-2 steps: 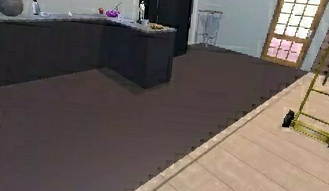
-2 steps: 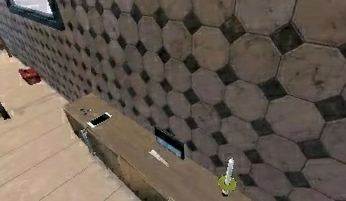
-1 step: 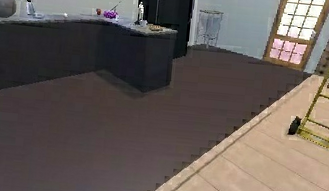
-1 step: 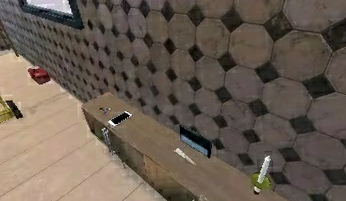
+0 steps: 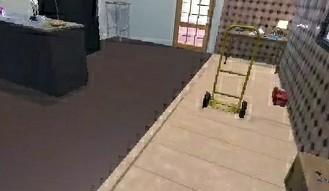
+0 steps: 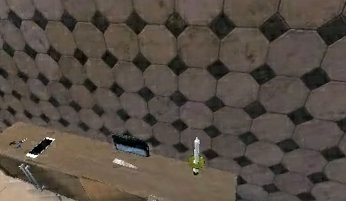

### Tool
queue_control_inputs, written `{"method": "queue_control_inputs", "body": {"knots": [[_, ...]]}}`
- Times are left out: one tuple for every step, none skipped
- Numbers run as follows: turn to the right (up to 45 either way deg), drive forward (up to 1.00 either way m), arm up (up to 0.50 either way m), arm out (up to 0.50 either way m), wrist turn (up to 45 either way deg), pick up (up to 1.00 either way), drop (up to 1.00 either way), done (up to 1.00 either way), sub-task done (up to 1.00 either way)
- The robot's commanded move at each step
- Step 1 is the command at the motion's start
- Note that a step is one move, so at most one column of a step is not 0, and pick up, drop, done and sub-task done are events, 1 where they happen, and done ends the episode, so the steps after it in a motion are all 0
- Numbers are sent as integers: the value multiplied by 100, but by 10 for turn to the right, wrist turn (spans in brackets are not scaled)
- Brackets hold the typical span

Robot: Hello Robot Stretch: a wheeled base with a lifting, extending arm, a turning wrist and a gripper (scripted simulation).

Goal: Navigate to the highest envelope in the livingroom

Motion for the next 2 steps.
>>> {"method": "queue_control_inputs", "body": {"knots": [[0,100,0,0,0,0,0,0,0],[0,100,0,0,0,0,0,0,0]]}}
